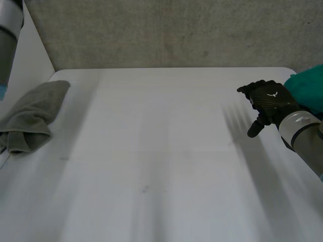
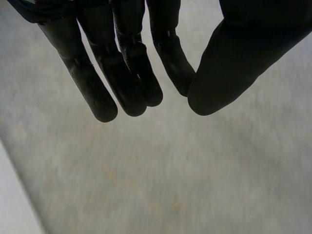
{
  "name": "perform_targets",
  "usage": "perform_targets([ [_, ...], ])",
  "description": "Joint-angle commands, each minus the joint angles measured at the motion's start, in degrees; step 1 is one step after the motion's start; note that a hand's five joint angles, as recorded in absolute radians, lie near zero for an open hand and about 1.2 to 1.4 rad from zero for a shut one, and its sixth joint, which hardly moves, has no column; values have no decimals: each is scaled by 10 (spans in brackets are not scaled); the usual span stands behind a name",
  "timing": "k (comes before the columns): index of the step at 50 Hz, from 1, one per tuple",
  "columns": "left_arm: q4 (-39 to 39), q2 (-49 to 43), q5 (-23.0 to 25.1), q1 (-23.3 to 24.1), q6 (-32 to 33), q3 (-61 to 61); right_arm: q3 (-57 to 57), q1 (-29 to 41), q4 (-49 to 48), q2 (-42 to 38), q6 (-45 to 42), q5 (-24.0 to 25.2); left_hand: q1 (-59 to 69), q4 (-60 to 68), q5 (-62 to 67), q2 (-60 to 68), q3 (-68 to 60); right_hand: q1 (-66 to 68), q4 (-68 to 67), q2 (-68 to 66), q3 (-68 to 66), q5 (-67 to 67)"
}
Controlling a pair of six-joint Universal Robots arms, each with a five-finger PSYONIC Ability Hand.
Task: Fold the laundry.
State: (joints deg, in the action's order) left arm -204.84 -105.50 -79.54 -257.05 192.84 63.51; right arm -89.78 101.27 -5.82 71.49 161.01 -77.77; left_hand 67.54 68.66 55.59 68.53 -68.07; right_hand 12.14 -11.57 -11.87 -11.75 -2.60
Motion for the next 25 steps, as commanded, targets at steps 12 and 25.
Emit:
perform_targets([
  [12,0,-124,-112,-115,171,157,-1,-20,-1,-6,-3,31,-575,-587,-556,-585,581,-21,16,19,18,26],
  [25,-71,-240,-97,-212,289,180,-4,-10,-2,-19,-3,26,-575,-587,-556,-585,581,-21,16,19,18,26],
])
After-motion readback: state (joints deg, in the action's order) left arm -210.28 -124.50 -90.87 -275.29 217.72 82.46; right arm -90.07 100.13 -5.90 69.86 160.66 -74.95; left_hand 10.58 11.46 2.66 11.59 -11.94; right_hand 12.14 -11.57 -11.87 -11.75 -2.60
